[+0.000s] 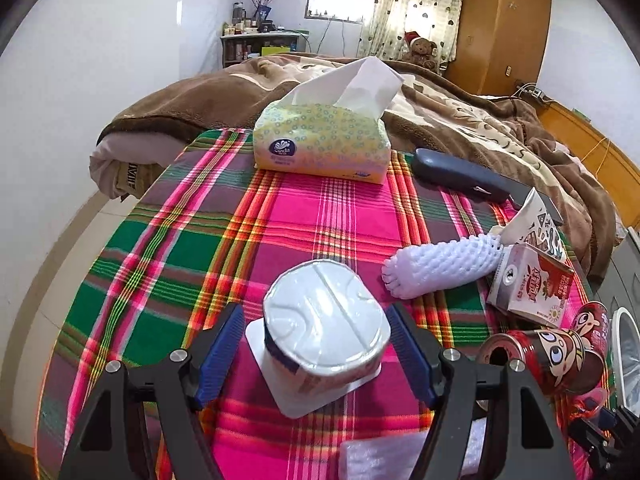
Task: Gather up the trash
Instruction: 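Grasp the white paper cup with the left tool while the right tool approaches the clear cup, then carry the paper cup and clear cup over the white bin and release both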
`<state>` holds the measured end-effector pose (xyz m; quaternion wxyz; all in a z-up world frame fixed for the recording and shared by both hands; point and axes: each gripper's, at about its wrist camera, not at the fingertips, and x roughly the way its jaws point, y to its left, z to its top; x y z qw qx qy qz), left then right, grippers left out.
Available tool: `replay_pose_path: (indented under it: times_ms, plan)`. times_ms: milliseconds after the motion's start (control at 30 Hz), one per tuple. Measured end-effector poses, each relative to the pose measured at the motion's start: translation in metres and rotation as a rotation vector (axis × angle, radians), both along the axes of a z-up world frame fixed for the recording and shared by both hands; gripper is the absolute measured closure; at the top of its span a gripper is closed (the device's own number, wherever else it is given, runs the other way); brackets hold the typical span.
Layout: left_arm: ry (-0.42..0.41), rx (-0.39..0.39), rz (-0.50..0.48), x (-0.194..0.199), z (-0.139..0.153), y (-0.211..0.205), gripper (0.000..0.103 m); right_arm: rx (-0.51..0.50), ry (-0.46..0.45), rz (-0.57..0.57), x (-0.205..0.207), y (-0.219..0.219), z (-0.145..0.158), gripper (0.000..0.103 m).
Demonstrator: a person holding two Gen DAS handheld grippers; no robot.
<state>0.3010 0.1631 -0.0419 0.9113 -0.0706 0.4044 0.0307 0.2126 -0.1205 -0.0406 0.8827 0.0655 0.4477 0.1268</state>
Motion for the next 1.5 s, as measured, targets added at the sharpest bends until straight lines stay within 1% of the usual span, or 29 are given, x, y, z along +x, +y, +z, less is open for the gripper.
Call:
replay_pose_path:
  times_ms: [100, 133, 167, 300, 400, 467, 800, 1033, 1200, 1500]
  plan:
    - [0.003, -0.002, 0.004, 0.002, -0.002, 0.000, 0.031, 0.005, 0.001, -0.001, -0.001, -0.001, 0.000, 0.059]
    - [0.004, -0.009, -0.001, 0.002, -0.002, 0.001, 0.035, 0.006, 0.001, -0.001, -0.001, -0.001, 0.000, 0.059]
    - [0.006, -0.015, -0.002, 0.003, -0.003, 0.001, 0.042, 0.007, 0.001, -0.001, -0.001, -0.001, 0.000, 0.059]
    - [-0.002, -0.020, 0.014, 0.001, -0.002, 0.002, 0.051, 0.013, -0.001, -0.003, -0.003, -0.003, 0.000, 0.059]
    - [-0.002, -0.014, 0.017, -0.002, 0.000, 0.001, 0.054, 0.018, -0.003, -0.005, -0.005, -0.004, 0.000, 0.059]
    - [0.000, -0.014, 0.016, -0.004, 0.001, 0.001, 0.058, 0.023, -0.005, -0.005, -0.005, -0.005, 0.001, 0.059]
    - [-0.028, -0.011, 0.017, -0.029, 0.017, -0.007, 0.058, 0.044, -0.030, -0.006, -0.013, -0.013, 0.007, 0.059]
    - [-0.064, -0.014, 0.000, -0.055, 0.036, -0.018, 0.058, 0.053, -0.059, -0.018, -0.023, -0.022, 0.016, 0.059]
    - [-0.085, -0.017, -0.034, -0.075, 0.049, -0.034, 0.058, 0.059, -0.085, -0.041, -0.030, -0.031, 0.024, 0.059]
    - [-0.110, -0.028, -0.135, -0.106, 0.068, -0.084, 0.058, 0.067, -0.139, -0.101, -0.046, -0.061, 0.040, 0.059]
